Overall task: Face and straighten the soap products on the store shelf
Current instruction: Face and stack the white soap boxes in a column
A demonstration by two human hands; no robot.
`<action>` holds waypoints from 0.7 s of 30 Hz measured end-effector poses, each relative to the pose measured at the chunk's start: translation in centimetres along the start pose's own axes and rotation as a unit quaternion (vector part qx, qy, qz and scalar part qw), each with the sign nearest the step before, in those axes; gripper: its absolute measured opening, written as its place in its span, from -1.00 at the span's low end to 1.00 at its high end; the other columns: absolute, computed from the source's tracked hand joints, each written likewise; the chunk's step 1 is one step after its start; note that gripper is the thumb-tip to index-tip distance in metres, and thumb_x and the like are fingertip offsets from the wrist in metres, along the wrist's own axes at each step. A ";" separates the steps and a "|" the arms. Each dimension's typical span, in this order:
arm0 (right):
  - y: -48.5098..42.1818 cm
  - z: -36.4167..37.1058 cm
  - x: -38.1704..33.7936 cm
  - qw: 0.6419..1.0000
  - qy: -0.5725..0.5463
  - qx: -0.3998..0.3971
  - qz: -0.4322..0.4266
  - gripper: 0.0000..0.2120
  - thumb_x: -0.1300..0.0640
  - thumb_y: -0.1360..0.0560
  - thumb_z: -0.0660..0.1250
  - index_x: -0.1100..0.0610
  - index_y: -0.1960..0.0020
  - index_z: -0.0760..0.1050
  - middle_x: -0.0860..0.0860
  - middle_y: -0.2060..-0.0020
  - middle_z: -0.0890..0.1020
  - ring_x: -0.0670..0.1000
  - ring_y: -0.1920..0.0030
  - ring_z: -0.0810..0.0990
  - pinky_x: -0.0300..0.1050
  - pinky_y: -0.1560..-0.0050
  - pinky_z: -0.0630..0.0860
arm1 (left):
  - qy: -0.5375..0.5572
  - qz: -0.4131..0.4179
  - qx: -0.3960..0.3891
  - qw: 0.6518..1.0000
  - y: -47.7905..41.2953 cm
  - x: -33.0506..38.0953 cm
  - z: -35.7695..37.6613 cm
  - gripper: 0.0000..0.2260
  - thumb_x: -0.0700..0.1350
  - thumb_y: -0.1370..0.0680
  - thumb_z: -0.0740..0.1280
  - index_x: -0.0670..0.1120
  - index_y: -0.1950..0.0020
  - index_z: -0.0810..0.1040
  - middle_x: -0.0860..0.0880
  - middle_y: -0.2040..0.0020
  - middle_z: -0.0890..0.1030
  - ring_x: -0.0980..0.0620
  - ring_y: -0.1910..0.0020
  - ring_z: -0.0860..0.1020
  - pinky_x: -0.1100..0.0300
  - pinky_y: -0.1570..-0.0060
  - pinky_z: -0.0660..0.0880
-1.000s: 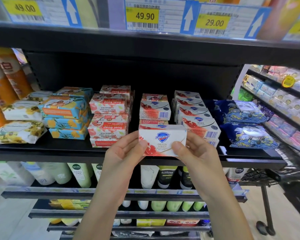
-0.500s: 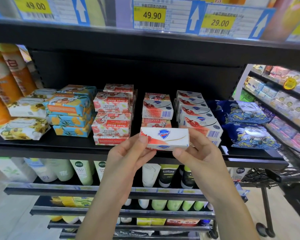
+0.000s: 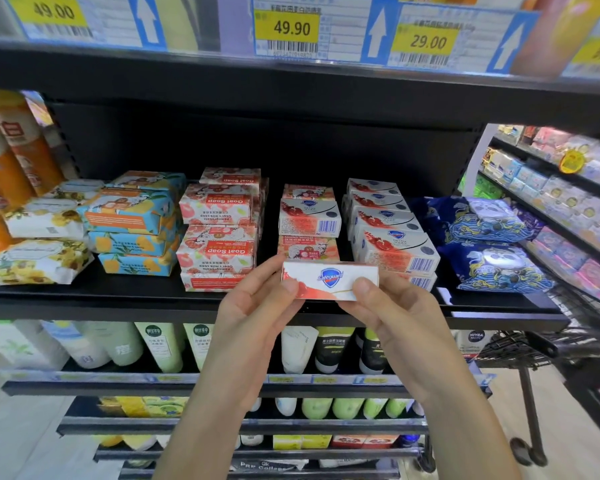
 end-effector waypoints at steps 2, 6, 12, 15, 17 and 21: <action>0.0 -0.3 0.2 1.000 -0.001 -0.011 -0.007 -0.50 0.15 -0.37 0.49 0.14 -0.30 0.56 0.04 -0.13 0.73 0.04 -0.18 0.70 -0.07 -0.21 0.59 | -0.004 -0.005 0.002 1.000 0.0 0.1 0.0 -0.52 -0.07 -0.48 0.39 -0.06 -0.41 0.54 -0.05 -0.21 0.69 0.02 -0.24 0.64 0.07 -0.28 0.54; -0.1 -0.9 0.5 0.999 0.002 -0.040 -0.035 -0.47 0.29 -0.32 0.49 0.04 -0.27 0.56 -0.03 -0.17 0.72 0.05 -0.16 0.71 -0.20 -0.09 0.62 | 0.011 -0.018 0.016 1.000 0.0 0.2 0.0 -0.57 0.00 -0.49 0.36 -0.07 -0.35 0.59 -0.05 -0.19 0.71 0.00 -0.22 0.65 0.03 -0.25 0.52; -0.3 -1.1 0.8 0.996 -0.008 -0.069 -0.064 -0.32 0.38 -0.37 0.50 0.12 -0.45 0.45 0.01 -0.33 0.62 0.14 -0.29 0.63 -0.04 -0.22 0.61 | -0.017 -0.048 -0.003 0.999 -0.1 -0.3 0.3 -0.64 0.03 -0.51 0.33 -0.19 -0.17 0.65 -0.15 -0.07 0.74 -0.09 -0.09 0.71 0.07 -0.10 0.65; -0.2 -1.1 0.8 0.995 -0.014 -0.071 -0.062 -0.28 0.39 -0.37 0.48 0.08 -0.48 0.42 -0.04 -0.36 0.59 0.10 -0.32 0.61 -0.09 -0.18 0.61 | -0.021 -0.041 -0.008 0.999 -0.2 -0.5 0.2 -0.68 -0.03 -0.52 0.34 -0.18 -0.18 0.65 -0.15 -0.07 0.74 -0.09 -0.07 0.71 0.12 -0.02 0.66; -0.2 -1.1 0.7 0.996 -0.013 -0.066 -0.064 -0.27 0.40 -0.38 0.48 0.06 -0.50 0.40 -0.06 -0.37 0.58 0.06 -0.32 0.61 -0.12 -0.17 0.60 | -0.021 -0.037 -0.014 0.999 -0.3 -0.5 0.1 -0.65 -0.05 -0.52 0.34 -0.18 -0.24 0.62 -0.15 -0.10 0.73 -0.10 -0.10 0.70 0.11 -0.06 0.66; -0.2 -0.8 0.7 0.998 0.004 -0.047 -0.034 -0.38 0.16 -0.45 0.56 0.02 -0.45 0.45 0.00 -0.28 0.65 0.05 -0.26 0.65 -0.08 -0.15 0.63 | -0.034 -0.025 -0.027 0.999 -0.2 -0.4 0.0 -0.59 -0.08 -0.53 0.35 -0.17 -0.35 0.55 -0.14 -0.16 0.71 -0.10 -0.18 0.68 0.04 -0.20 0.61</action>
Point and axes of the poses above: each hand's wrist, its own y-axis away from the middle knuckle, its own z-axis out of the palm, x = y × z, the point moved 1 cm from there along -y, towards the middle knuckle
